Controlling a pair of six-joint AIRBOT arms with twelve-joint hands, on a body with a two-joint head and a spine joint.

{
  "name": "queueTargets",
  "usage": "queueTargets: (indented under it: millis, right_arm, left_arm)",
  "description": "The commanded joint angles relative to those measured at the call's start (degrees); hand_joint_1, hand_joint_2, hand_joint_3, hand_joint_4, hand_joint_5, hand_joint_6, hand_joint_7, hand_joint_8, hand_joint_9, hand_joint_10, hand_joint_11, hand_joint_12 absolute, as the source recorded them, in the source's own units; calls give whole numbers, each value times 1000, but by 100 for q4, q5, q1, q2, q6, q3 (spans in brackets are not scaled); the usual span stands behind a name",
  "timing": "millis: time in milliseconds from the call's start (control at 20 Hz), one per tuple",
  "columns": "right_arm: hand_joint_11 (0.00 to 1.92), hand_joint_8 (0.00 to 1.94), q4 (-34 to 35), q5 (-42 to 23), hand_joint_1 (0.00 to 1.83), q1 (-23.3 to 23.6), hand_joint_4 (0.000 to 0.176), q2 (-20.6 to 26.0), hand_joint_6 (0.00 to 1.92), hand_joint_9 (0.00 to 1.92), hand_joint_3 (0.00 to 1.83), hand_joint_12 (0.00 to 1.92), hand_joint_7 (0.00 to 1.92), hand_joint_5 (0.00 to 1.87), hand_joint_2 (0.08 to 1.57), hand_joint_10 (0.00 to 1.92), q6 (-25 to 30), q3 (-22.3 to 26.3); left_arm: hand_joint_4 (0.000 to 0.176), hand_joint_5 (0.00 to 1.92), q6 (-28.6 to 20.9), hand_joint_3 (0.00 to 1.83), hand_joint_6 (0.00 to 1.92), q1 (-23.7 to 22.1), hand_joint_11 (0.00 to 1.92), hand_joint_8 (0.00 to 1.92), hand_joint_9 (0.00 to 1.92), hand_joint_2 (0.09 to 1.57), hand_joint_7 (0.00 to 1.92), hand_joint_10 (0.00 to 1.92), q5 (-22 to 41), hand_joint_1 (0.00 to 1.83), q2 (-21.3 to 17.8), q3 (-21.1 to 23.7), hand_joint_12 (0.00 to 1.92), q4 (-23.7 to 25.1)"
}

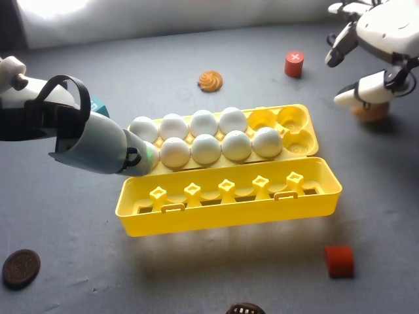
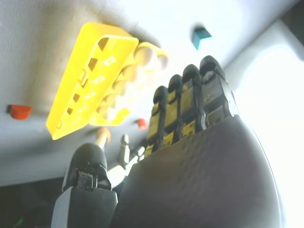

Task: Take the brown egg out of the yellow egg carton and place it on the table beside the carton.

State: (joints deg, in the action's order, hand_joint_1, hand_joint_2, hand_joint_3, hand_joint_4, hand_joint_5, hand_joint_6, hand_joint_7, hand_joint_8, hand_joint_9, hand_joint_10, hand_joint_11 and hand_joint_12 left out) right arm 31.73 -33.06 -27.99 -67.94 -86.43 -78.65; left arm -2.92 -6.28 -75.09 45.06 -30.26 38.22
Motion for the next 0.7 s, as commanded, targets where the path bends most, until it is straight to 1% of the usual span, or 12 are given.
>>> queueTargets:
  millis: [0,50,100,150,200,250,300,350,500,550,600,650]
  right_arm:
    - [0,9,-89,-611,817,110,176,93,21,0,0,0,170,906,878,0,0,-32]
    - [0,2,-52,-598,776,139,176,153,5,0,4,0,122,870,910,0,-12,-31]
    - [0,3,-2,-574,801,155,176,204,17,0,0,0,119,898,888,0,-35,-30]
    - [0,19,47,-552,821,160,176,273,21,0,0,0,158,910,880,0,-59,-22]
    - [0,23,66,-508,824,159,176,348,15,0,0,0,257,914,881,0,-68,0]
    - [0,12,66,-454,815,159,176,430,13,0,0,0,250,911,879,0,-69,40]
    - [0,2,66,-411,808,150,176,506,14,0,0,0,169,915,875,0,-69,91]
    - [0,4,65,-371,824,132,176,594,20,0,0,0,163,931,871,0,-70,158]
    - [0,18,65,-352,801,28,176,728,22,0,0,0,201,939,877,0,-71,246]
    - [0,33,65,-355,828,-18,176,763,33,0,0,0,248,971,864,0,-71,251]
    - [0,17,65,-356,751,-50,176,790,14,0,4,0,217,928,893,0,-71,259]
    - [0,12,65,-367,754,-108,176,846,12,0,0,0,209,925,886,0,-71,289]
  left_arm:
    - [0,104,2,0,5,-63,12,1,43,1221,87,0,121,0,0,8,23,419]
    - [0,99,2,0,2,-63,8,1,44,1223,86,1,121,0,0,8,22,419]
    - [0,89,2,0,0,-63,2,0,42,1222,84,0,121,0,0,8,20,419]
    - [0,93,2,0,3,-63,5,0,43,1221,84,1,121,0,0,8,22,419]
    - [0,104,2,0,6,-64,9,5,52,1223,97,4,121,0,0,8,25,419]
    - [0,83,2,0,1,-66,1,1,32,1222,76,1,121,0,1,8,4,419]
    - [0,84,2,0,2,-67,5,3,40,1221,80,5,121,0,1,8,3,419]
    - [0,84,2,0,2,-68,6,3,40,1222,79,5,121,0,1,8,3,419]
    - [0,98,2,0,6,-70,14,6,50,1221,92,7,121,0,1,8,7,419]
    - [0,100,2,3,6,-71,8,4,44,1229,87,4,121,0,1,8,5,430]
    - [0,92,2,2,3,-71,3,2,38,1226,82,1,121,0,1,8,2,448]
    - [0,99,2,1,5,-73,15,5,48,1225,92,5,121,0,1,8,8,462]
